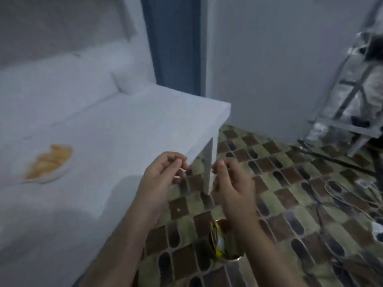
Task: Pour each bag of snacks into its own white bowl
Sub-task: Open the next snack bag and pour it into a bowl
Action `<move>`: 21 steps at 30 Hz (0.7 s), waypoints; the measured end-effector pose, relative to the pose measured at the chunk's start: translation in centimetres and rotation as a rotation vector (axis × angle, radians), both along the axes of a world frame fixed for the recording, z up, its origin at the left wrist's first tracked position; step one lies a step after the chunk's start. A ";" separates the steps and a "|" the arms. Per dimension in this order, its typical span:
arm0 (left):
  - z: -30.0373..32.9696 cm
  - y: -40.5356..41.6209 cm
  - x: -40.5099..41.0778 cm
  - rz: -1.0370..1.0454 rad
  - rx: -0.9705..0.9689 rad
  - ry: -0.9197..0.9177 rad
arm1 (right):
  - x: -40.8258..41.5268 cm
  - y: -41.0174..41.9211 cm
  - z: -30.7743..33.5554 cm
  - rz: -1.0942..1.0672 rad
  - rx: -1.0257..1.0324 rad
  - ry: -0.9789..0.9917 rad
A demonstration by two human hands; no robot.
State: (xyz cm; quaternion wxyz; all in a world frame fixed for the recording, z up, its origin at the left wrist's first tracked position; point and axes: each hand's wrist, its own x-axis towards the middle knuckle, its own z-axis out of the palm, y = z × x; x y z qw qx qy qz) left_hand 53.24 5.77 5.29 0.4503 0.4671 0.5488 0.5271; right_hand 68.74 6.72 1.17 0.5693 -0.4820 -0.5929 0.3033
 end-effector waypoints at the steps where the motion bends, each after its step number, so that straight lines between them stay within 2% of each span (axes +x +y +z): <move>1: 1.5 -1.0 -1.3 0.029 0.019 -0.005 | -1.3 0.0 1.7 0.032 0.034 0.007; 5: 6.0 -4.9 -8.1 0.230 0.117 0.035 | -8.6 -0.4 6.8 0.237 0.098 0.029; 11: 8.6 -9.1 -18.6 0.489 0.172 0.131 | -20.5 -2.0 9.9 0.550 0.116 0.076; 16: 8.4 -11.2 -29.5 0.685 0.115 0.295 | -31.0 -2.8 10.6 0.714 0.048 0.088; 21: 7.4 -11.4 -40.7 0.856 0.003 0.344 | -39.6 -2.8 10.9 0.800 0.056 0.017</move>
